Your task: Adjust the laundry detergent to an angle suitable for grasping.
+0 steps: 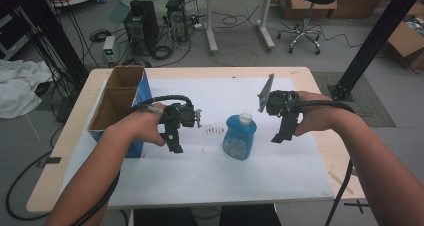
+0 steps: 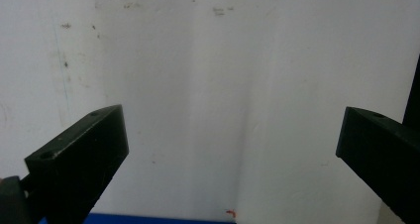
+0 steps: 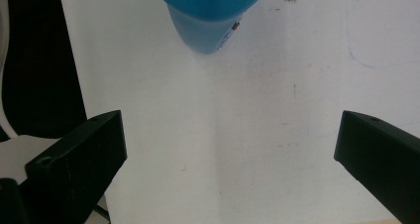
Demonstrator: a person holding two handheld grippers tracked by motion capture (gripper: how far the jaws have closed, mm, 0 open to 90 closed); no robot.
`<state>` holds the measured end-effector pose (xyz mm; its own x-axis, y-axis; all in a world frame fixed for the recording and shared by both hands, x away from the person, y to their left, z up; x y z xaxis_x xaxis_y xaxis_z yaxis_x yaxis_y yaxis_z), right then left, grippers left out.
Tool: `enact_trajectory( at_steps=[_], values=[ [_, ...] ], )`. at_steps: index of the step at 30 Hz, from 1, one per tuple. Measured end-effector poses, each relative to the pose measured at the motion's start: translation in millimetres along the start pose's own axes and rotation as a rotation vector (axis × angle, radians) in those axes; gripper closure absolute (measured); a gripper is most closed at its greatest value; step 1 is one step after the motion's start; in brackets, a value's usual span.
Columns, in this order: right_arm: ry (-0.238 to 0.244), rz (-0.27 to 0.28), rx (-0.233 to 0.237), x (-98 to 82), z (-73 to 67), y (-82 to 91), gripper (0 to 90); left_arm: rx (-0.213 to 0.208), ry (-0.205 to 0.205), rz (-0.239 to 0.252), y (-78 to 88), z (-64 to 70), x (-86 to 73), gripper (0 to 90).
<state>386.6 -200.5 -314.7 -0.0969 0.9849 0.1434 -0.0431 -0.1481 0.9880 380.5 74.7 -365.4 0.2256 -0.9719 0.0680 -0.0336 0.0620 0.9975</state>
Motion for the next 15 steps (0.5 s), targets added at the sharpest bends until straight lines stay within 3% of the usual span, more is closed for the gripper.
enact_trajectory(
  at_steps=[15],
  values=[
    [0.000,-0.011,-0.006,0.1,6.5,4.7,0.0,0.017,0.013,0.013,9.7,-2.7,-4.1,0.1]
  ],
)
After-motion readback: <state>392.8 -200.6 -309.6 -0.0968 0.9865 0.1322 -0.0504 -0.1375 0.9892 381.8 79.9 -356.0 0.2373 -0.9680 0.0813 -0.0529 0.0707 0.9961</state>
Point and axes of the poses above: each handheld gripper's, and its own axes: y roughly backward along the jaws, x roughly out of its top, z roughly to its right, the point moved 4 cm from there along -y, roughly forward along the jaws, and after that the axes turned 10 degrees about y, right-handed, at the moved point
